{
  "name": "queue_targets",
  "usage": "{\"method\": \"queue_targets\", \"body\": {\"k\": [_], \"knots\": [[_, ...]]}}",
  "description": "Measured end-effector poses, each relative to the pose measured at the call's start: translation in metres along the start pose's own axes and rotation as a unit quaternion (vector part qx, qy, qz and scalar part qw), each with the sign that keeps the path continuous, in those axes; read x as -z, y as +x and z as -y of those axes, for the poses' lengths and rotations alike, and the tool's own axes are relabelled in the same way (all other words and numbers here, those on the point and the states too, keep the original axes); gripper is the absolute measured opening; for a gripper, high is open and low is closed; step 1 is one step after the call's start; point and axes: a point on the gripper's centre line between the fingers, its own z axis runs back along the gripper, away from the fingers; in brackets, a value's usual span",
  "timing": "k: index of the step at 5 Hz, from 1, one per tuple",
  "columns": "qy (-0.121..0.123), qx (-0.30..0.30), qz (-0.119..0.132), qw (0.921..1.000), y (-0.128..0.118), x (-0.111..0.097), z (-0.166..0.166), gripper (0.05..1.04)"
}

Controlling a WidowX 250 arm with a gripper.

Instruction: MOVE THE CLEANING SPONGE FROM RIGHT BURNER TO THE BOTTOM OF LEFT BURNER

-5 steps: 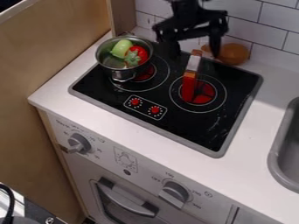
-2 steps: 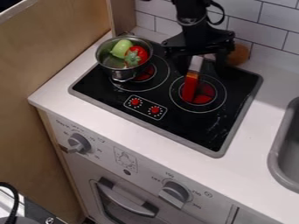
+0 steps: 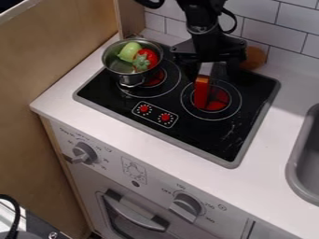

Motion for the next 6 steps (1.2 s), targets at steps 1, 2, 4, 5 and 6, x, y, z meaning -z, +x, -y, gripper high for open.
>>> {"method": "queue_targets", "body": {"k": [1,2,4,5,6], "knots": [[0.006,-0.003,-0.013,0.9999,-0.003,0.000,-0.005,0.698],[0.009,-0.018,-0.036,0.9992,-0.007,-0.002,-0.008,0.410],[-0.034,-0.038,-0.093,0.9943,-0.004,-0.045,-0.009,0.338],[-0.020,-0.040,-0.143,0.9887,-0.003,-0.067,-0.016,0.338],[-0.014,-0.036,-0.179,0.9831,-0.002,-0.101,-0.033,0.338]]}}
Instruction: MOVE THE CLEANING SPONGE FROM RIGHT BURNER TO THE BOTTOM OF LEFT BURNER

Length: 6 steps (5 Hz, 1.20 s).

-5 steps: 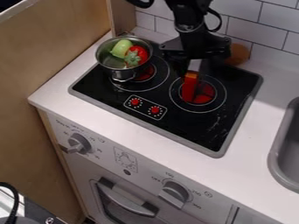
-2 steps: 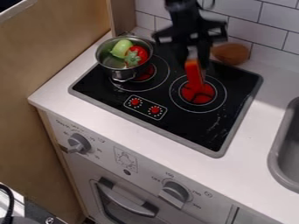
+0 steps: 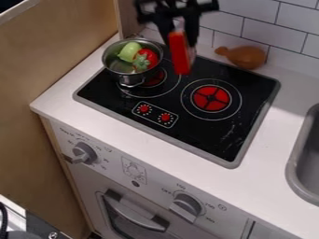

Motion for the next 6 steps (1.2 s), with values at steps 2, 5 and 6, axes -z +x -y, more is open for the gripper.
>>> {"method": "queue_targets", "body": {"k": [2,5,6], "knots": [[0.007,0.024,-0.038,0.9990,-0.026,-0.035,-0.055,0.338],[0.030,0.048,-0.045,0.9974,-0.017,-0.016,-0.112,0.338],[0.005,0.057,-0.040,0.9976,-0.011,0.008,-0.127,0.338]]}}
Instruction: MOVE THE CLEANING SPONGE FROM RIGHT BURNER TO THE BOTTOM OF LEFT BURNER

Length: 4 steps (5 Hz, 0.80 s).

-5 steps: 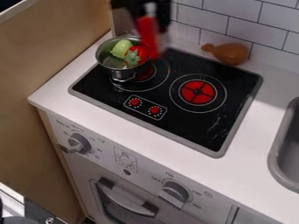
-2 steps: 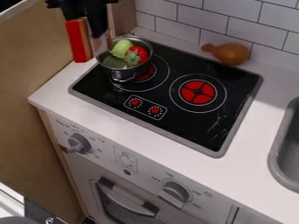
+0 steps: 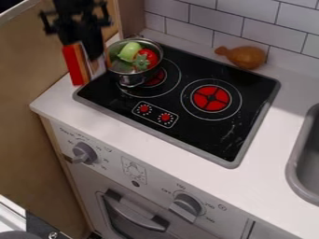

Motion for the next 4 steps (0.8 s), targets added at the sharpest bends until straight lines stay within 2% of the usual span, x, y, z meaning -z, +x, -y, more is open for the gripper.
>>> {"method": "queue_targets", "body": {"k": [1,2,4], "knots": [[-0.022,0.003,0.007,0.9997,-0.007,0.032,-0.008,0.338],[-0.033,0.001,0.021,0.9992,-0.013,0.050,-0.011,0.338],[-0.041,0.004,0.072,0.9966,-0.007,0.063,-0.016,0.338]]}}
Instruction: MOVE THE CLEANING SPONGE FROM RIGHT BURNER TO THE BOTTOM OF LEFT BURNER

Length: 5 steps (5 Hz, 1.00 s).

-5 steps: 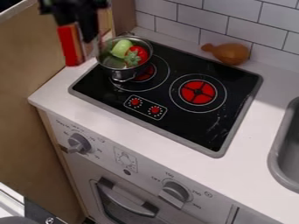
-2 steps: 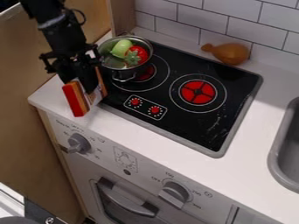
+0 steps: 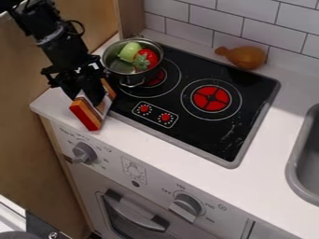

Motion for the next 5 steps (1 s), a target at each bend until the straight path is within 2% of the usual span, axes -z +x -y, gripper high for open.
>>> {"method": "queue_targets", "body": {"k": [1,2,3,4,5], "knots": [[-0.005,-0.005,0.024,0.9997,0.007,0.003,0.002,0.338],[0.001,-0.011,0.030,0.9995,0.006,0.006,0.008,0.402],[0.000,-0.018,0.011,0.9998,0.004,0.014,0.023,0.702],[0.000,-0.033,-0.004,0.9994,0.003,0.004,0.038,0.961],[0.010,-0.042,-0.020,0.9989,0.008,-0.017,0.048,0.998]]}}
